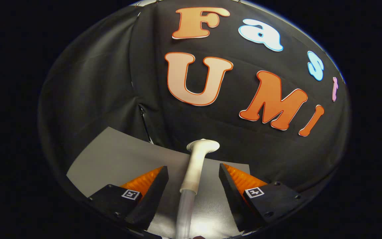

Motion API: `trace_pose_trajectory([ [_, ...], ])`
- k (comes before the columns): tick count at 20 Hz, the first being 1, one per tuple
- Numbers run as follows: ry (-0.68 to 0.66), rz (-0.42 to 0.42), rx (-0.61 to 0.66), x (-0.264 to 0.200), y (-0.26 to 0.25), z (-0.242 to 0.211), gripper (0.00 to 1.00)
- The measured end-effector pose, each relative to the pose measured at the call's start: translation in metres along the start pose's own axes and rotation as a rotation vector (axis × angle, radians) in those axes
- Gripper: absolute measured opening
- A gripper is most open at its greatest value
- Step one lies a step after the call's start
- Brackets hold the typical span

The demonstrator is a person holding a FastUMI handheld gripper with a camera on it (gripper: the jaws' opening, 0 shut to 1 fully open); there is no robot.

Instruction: Iron the clothes twice with a garment steamer, once on the left side and once on the right side.

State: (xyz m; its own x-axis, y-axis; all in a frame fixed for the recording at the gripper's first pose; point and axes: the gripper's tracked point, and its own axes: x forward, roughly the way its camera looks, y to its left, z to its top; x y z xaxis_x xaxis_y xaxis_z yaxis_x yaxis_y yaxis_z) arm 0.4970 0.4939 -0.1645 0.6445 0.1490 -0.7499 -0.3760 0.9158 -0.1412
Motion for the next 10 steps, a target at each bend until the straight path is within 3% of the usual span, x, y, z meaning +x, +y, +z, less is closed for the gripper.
trace_pose_trajectory([
  [4, 0.143, 0.004, 0.041, 0.039, 0.002, -0.031, 0.99],
  [10, 0.226, -0.015, 0.06, 0.074, -0.009, -0.049, 0.97],
])
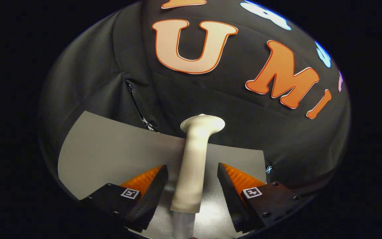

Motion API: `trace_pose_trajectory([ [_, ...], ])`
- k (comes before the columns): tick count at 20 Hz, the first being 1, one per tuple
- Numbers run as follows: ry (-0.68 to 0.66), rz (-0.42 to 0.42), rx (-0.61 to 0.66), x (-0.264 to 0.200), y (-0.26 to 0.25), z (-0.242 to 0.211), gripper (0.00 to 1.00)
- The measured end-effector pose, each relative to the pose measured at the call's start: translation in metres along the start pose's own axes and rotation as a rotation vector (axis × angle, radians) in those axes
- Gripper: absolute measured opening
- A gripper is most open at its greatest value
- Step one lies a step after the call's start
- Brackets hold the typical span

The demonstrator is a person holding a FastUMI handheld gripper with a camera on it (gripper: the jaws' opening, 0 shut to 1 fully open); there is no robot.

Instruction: Iron the clothes twice with a garment steamer, once on the left side and once on the right side.

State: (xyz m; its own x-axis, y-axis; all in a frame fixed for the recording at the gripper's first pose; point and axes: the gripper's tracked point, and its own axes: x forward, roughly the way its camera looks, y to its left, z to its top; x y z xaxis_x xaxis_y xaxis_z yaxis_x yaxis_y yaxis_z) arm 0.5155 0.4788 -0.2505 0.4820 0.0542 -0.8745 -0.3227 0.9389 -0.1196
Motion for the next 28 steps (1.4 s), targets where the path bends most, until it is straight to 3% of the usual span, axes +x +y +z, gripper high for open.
trace_pose_trajectory([
  [8, 0.054, 0.041, 0.041, 0.011, 0.006, -0.014, 0.74],
  [10, 0.042, 0.05, 0.043, 0.005, 0.003, -0.01, 0.52],
  [11, 0.029, 0.062, 0.055, 0.003, 0.002, -0.009, 0.49],
  [18, -0.092, 0.067, 0.075, -0.037, -0.008, 0.004, 0.46],
  [28, -0.357, 0.205, 0.031, -0.139, 0.003, -0.033, 0.45],
])
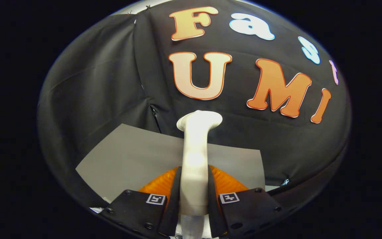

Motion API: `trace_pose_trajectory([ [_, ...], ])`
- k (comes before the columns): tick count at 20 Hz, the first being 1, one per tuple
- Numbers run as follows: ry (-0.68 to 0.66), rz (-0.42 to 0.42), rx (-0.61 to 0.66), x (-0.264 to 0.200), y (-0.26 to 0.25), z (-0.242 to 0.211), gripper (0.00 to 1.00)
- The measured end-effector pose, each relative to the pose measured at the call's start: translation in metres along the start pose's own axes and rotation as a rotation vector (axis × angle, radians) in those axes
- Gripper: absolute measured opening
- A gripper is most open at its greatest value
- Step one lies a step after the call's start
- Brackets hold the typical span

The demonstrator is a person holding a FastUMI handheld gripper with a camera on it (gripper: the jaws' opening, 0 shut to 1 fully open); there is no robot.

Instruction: Iron the clothes twice with a garment steamer, once on the left side and once on the right side.

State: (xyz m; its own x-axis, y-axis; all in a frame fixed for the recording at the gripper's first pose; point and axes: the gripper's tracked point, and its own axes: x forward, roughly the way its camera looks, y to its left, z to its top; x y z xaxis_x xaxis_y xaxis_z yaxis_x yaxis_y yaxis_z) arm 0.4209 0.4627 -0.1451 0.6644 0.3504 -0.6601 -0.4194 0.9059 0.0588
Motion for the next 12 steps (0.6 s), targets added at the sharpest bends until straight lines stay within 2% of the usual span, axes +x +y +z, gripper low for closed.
trace_pose_trajectory([
  [8, -0.179, 0.065, 0.008, -0.094, -0.006, -0.001, 0.45],
  [12, -0.303, 0.097, -0.008, -0.159, -0.007, 0.001, 0.45],
])
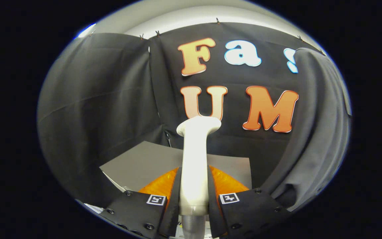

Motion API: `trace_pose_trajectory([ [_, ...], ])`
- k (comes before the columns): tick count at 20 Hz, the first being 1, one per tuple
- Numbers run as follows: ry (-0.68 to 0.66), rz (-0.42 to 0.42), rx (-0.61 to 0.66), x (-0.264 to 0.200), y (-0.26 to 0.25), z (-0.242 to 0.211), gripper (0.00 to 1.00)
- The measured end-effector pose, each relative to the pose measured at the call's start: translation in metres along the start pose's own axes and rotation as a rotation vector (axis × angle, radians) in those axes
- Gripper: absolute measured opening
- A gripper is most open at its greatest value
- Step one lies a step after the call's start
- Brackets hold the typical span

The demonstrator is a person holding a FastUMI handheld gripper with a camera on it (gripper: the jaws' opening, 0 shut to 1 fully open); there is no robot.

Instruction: Iron the clothes twice with a garment steamer, once on the left side and once on the right side.

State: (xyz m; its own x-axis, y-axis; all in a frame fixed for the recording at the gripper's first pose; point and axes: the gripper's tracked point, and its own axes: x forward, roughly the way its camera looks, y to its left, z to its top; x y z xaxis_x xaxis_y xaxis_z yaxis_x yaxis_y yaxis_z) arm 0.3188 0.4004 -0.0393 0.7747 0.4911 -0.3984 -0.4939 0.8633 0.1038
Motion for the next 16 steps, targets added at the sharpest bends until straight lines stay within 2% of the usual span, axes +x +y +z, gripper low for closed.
trace_pose_trajectory([
  [7, -0.143, 0.066, 0.032, -0.108, 0.006, -0.001, 0.45],
  [13, -0.258, 0.064, 0.024, -0.183, -0.003, -0.001, 0.45],
  [16, -0.372, 0.059, 0.046, -0.218, -0.014, 0.001, 0.44],
])
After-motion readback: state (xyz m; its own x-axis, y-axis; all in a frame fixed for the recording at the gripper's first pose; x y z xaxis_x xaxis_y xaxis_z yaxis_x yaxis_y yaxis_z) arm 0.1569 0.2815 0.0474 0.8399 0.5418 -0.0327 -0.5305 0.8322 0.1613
